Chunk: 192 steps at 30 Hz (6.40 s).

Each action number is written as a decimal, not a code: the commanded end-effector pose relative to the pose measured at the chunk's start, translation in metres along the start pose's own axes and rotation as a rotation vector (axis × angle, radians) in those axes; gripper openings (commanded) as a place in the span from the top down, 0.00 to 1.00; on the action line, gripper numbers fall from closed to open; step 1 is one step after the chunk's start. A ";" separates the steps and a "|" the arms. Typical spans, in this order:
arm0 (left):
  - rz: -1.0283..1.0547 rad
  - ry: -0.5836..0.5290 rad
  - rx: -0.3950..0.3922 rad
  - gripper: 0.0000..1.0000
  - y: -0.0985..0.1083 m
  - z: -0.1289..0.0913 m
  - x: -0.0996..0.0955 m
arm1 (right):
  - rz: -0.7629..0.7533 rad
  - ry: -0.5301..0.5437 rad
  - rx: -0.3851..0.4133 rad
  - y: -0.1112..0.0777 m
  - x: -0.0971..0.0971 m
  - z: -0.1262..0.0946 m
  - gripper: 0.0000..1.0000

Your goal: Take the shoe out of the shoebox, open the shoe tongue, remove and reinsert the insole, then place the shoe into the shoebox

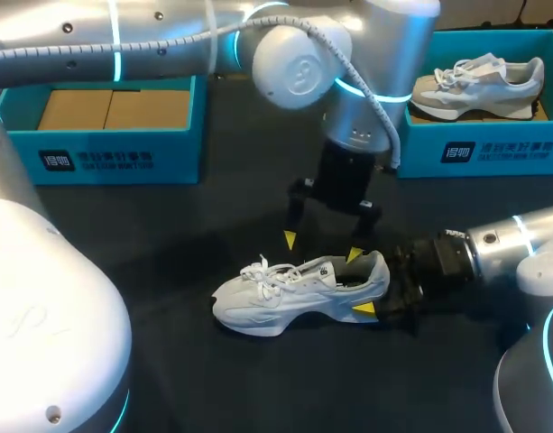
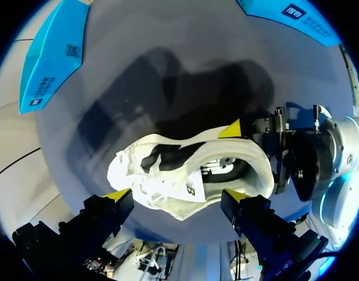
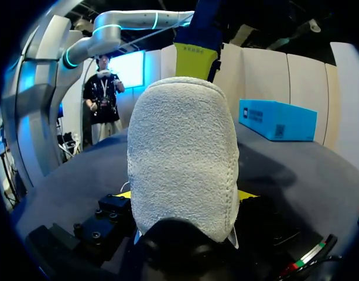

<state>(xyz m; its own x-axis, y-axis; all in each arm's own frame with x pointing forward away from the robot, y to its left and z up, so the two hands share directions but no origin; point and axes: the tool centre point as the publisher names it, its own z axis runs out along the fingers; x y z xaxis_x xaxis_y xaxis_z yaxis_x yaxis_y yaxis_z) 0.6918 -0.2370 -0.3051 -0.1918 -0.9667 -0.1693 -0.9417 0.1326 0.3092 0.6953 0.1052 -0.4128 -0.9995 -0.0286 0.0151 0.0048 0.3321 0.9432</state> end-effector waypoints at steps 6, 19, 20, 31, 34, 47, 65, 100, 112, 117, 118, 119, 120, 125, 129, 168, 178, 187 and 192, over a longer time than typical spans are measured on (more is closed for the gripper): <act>-0.024 -0.031 -0.020 0.00 -0.005 0.014 0.011 | 0.000 -0.003 0.004 0.001 0.000 0.000 1.00; -0.092 -0.098 -0.055 0.00 -0.003 0.038 0.006 | 0.000 -0.003 0.004 0.001 0.000 0.000 1.00; -0.095 -0.104 -0.066 0.00 -0.003 0.039 0.005 | 0.000 -0.003 0.004 0.001 0.000 0.000 1.00; -0.106 -0.141 -0.126 0.00 0.009 0.043 -0.013 | 0.000 -0.003 0.004 0.001 0.000 0.000 1.00; -0.109 -0.138 -0.118 0.00 0.010 0.040 -0.016 | 0.000 -0.003 0.004 0.001 0.000 0.000 1.00; -0.106 -0.084 -0.071 0.24 0.018 0.026 -0.026 | 0.000 -0.003 0.004 0.001 0.000 0.000 1.00; -0.083 0.024 0.008 0.60 0.026 0.021 -0.013 | 0.000 -0.003 0.004 0.001 0.000 0.000 1.00; -0.169 0.601 0.264 1.00 0.063 0.027 -0.088 | 0.000 -0.003 0.004 0.001 0.000 0.000 1.00; -0.173 0.665 0.189 1.00 0.055 0.064 -0.109 | 0.000 -0.003 0.004 0.001 0.000 0.000 1.00; -0.178 0.639 0.168 1.00 0.055 0.075 -0.113 | 0.000 -0.003 0.004 0.001 0.000 0.000 1.00; -0.179 0.636 0.168 1.00 0.055 0.076 -0.113 | 0.000 -0.003 0.004 0.001 0.000 0.000 1.00; -0.169 0.619 0.161 1.00 0.055 0.080 -0.113 | 0.000 -0.003 0.004 0.001 0.000 0.000 1.00; -0.169 0.614 0.157 1.00 0.056 0.082 -0.113 | 0.000 -0.003 0.004 0.001 0.000 0.000 1.00; -0.164 0.590 0.145 0.75 0.056 0.088 -0.115 | 0.000 -0.003 0.004 0.001 0.000 0.000 1.00; -0.142 0.568 0.185 0.59 0.061 0.072 -0.121 | 0.000 -0.003 0.004 0.001 0.000 0.000 1.00; 1.154 0.090 0.049 1.00 0.072 -0.093 -0.053 | 0.000 -0.003 0.004 0.001 0.000 0.000 1.00; 1.154 0.090 0.049 1.00 0.072 -0.093 -0.053 | 0.000 -0.003 0.004 0.001 0.000 0.000 1.00; 1.356 0.007 0.207 1.00 0.062 -0.059 -0.039 | 0.000 -0.003 0.004 0.001 0.000 0.000 1.00; 1.419 0.021 0.229 1.00 0.051 -0.035 -0.029 | 0.000 -0.003 0.004 0.001 0.000 0.000 1.00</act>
<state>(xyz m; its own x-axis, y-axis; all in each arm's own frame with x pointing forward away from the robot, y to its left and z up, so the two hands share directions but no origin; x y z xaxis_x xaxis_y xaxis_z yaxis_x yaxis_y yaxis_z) 0.6607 -0.2087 -0.2353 -0.9875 -0.0201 0.1565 -0.0097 0.9977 0.0670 0.6953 0.1053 -0.4126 -0.9995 -0.0285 0.0151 0.0048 0.3327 0.9430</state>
